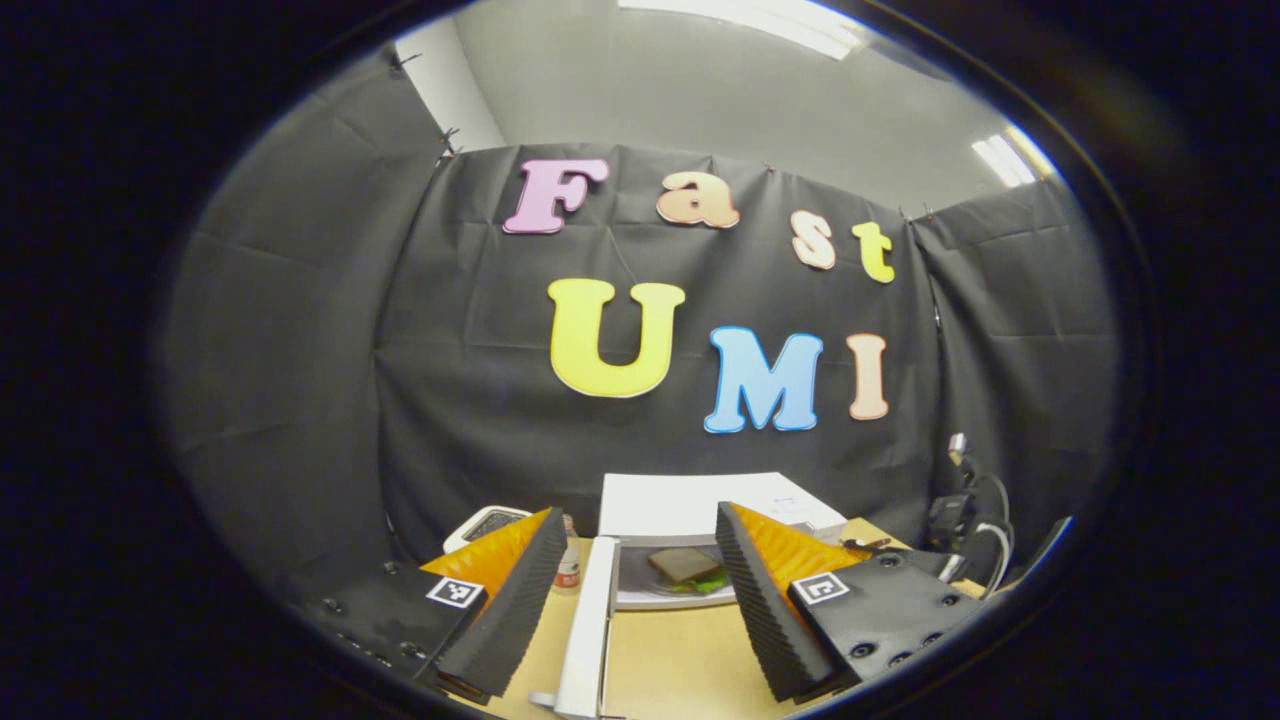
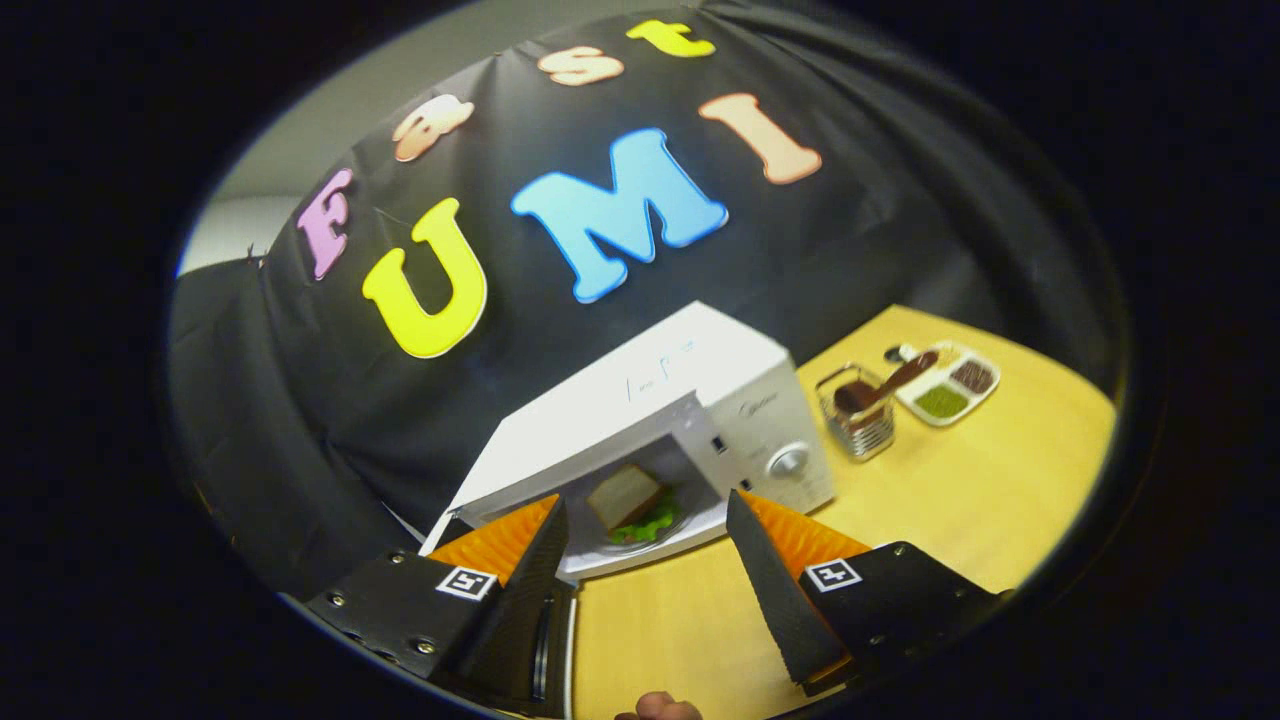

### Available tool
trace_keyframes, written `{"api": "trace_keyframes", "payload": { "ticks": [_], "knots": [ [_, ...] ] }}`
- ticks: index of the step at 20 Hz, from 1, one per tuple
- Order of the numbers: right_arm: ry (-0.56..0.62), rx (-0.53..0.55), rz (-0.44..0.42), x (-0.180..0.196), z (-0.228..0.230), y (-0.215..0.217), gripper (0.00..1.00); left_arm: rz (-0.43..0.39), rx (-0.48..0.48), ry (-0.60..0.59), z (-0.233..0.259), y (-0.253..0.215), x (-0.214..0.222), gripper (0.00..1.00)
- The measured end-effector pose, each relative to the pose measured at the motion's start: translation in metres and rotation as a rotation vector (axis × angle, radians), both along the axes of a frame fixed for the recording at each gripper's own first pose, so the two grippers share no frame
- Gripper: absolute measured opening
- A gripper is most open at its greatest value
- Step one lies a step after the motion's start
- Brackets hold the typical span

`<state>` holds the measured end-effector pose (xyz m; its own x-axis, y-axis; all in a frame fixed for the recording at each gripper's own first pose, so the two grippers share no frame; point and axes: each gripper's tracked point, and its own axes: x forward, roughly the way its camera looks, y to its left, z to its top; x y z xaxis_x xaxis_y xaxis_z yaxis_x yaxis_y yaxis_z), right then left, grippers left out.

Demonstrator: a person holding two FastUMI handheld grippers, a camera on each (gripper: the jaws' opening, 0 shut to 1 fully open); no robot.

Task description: Open the microwave oven with the left hand, put the food in, and close the microwave oven.

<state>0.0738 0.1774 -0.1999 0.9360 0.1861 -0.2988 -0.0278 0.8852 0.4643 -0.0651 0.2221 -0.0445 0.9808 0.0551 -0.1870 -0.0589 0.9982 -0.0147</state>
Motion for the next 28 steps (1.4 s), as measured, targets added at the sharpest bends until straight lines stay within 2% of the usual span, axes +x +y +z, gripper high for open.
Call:
{"api": "trace_keyframes", "payload": {
  "ticks": [3, 5, 10, 11, 12, 19, 20, 23, 24, 25, 28],
  "knots": [
    [-0.143, -0.188, -0.050, -0.030, 0.055, -0.054, 0.96, -0.038, 0.029, -0.012, 0.000, -0.020, 0.000, 0.94],
    [-0.193, -0.258, -0.076, -0.053, 0.090, -0.076, 0.96, -0.058, 0.036, -0.007, -0.002, -0.034, 0.002, 0.96],
    [-0.274, -0.401, -0.101, -0.084, 0.143, -0.099, 0.96, -0.082, 0.063, -0.022, 0.001, -0.061, -0.004, 0.96],
    [-0.294, -0.421, -0.107, -0.087, 0.146, -0.099, 1.00, -0.081, 0.069, -0.026, 0.003, -0.064, -0.004, 0.96],
    [-0.308, -0.428, -0.103, -0.090, 0.151, -0.098, 0.96, -0.080, 0.071, -0.033, 0.006, -0.067, -0.005, 0.96],
    [-0.291, -0.388, -0.074, -0.097, 0.149, -0.096, 0.96, -0.101, 0.039, -0.033, 0.001, -0.086, -0.010, 0.96],
    [-0.293, -0.383, -0.075, -0.096, 0.150, -0.096, 0.96, -0.103, 0.040, -0.027, 0.001, -0.086, -0.012, 0.89],
    [-0.290, -0.369, -0.068, -0.094, 0.149, -0.094, 0.96, -0.065, 0.059, -0.007, -0.006, -0.069, -0.022, 0.27],
    [-0.287, -0.368, -0.065, -0.095, 0.149, -0.093, 0.96, -0.097, 0.030, 0.015, -0.008, -0.072, -0.029, 0.07],
    [-0.289, -0.368, -0.062, -0.095, 0.149, -0.093, 0.96, -0.099, 0.020, 0.030, -0.016, -0.068, -0.030, 0.07],
    [-0.297, -0.369, -0.057, -0.088, 0.151, -0.087, 0.96, -0.021, 0.061, 0.087, -0.041, -0.020, -0.057, 0.07]
  ]
}}
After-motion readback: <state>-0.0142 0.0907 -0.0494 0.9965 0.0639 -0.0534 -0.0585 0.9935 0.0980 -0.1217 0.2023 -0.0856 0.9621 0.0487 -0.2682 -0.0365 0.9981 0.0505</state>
